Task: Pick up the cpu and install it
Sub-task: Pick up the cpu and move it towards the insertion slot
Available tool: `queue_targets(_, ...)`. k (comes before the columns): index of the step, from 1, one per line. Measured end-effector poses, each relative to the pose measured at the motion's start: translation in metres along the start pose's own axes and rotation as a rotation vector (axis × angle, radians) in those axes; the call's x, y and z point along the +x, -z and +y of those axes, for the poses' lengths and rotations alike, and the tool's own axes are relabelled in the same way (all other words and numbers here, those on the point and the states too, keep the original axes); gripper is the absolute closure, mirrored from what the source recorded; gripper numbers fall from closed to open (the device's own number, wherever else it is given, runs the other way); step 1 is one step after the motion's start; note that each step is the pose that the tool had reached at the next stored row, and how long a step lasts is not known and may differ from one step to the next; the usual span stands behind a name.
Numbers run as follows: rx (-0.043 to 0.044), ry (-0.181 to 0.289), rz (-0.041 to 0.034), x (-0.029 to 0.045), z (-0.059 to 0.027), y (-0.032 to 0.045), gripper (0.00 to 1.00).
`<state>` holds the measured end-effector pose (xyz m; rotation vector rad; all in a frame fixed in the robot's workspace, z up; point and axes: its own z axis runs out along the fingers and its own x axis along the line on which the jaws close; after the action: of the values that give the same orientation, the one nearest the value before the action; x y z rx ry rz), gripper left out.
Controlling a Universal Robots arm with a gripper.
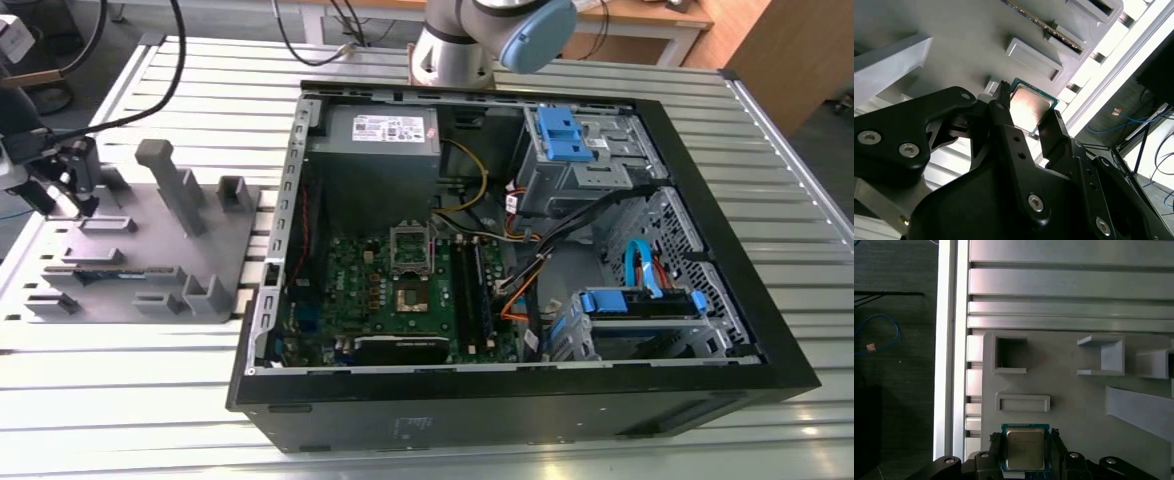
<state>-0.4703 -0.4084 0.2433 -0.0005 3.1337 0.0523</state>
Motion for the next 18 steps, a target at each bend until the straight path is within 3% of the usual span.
queue_targets(13,0.0,0.0,-0.0002,-0.0003,0.0011,0.0332,0.53)
queue_targets(18,-0.0001,0.0,-0.0005,-0.0003,0.0015,0.0415,0.53)
